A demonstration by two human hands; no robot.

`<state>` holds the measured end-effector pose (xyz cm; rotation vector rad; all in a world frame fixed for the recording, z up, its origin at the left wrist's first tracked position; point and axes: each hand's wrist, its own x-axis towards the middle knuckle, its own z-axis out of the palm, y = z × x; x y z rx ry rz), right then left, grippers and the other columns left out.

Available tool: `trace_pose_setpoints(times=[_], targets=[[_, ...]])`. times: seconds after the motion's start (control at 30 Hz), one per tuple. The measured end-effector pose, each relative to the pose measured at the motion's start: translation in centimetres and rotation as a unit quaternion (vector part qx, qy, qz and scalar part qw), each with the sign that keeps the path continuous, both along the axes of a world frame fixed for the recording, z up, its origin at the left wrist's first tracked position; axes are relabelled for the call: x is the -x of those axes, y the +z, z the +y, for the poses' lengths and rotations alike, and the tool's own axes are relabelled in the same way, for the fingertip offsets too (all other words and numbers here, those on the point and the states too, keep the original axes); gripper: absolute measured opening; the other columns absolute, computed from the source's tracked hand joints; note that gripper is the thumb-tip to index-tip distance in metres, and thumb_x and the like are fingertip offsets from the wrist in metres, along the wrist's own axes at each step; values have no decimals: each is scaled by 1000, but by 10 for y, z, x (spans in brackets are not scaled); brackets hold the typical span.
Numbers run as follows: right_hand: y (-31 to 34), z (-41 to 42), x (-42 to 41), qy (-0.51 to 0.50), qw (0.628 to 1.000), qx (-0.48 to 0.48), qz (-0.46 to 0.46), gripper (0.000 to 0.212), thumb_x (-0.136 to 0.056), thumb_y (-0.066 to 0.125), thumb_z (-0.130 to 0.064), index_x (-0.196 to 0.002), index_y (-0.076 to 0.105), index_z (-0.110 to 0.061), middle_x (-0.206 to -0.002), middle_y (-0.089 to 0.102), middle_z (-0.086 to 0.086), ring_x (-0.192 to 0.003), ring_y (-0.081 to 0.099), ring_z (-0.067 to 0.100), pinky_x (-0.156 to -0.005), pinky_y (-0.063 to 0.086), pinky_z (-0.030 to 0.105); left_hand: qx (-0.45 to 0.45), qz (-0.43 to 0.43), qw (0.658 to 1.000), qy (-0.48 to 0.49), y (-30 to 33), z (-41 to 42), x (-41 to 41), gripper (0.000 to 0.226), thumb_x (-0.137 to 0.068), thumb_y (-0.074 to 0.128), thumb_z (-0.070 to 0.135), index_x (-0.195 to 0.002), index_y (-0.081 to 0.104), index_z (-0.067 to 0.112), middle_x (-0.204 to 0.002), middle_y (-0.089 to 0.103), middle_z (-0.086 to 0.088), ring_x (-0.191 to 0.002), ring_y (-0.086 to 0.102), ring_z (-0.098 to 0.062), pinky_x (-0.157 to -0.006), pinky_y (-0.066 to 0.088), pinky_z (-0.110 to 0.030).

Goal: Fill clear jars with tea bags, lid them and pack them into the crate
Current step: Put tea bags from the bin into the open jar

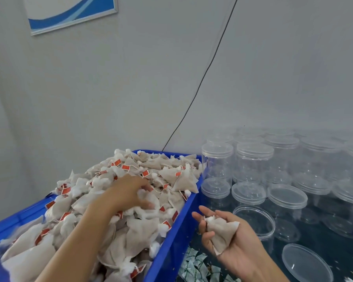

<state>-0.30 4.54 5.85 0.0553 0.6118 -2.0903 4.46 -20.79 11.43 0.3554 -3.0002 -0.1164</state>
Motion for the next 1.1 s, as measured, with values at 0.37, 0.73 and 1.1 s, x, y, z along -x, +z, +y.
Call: trace_pose_setpoints(times=[0.37,0.73,1.1], targets=[[-7,0,3,-8,1000,14,-8,44,-79,50,-12,-119,58,4,-113,62,32,-78,66,37,-62,59,44,-170,262,949,-34,-2,3,8,26,-84,72,27,-66,54,23,-63,54,8,-63,50,-9,-62,40,-25],[-2,-15,-15,-31,991,19,129,39,-84,61,-14,-122,59,-5,-115,66,25,-101,67,38,-69,59,50,-415,33,888,-196,-14,79,17,11,-92,64,25,-93,73,18,-86,75,3,-74,70,-7,-67,53,-18],[-9,-3,-1,-102,966,-162,175,22,-87,60,3,-108,58,-4,-104,67,25,-67,70,26,-48,56,33,-93,-87,986,-111,-11,19,6,33,-80,74,38,-111,64,39,-112,59,19,-100,54,0,-91,48,-27]])
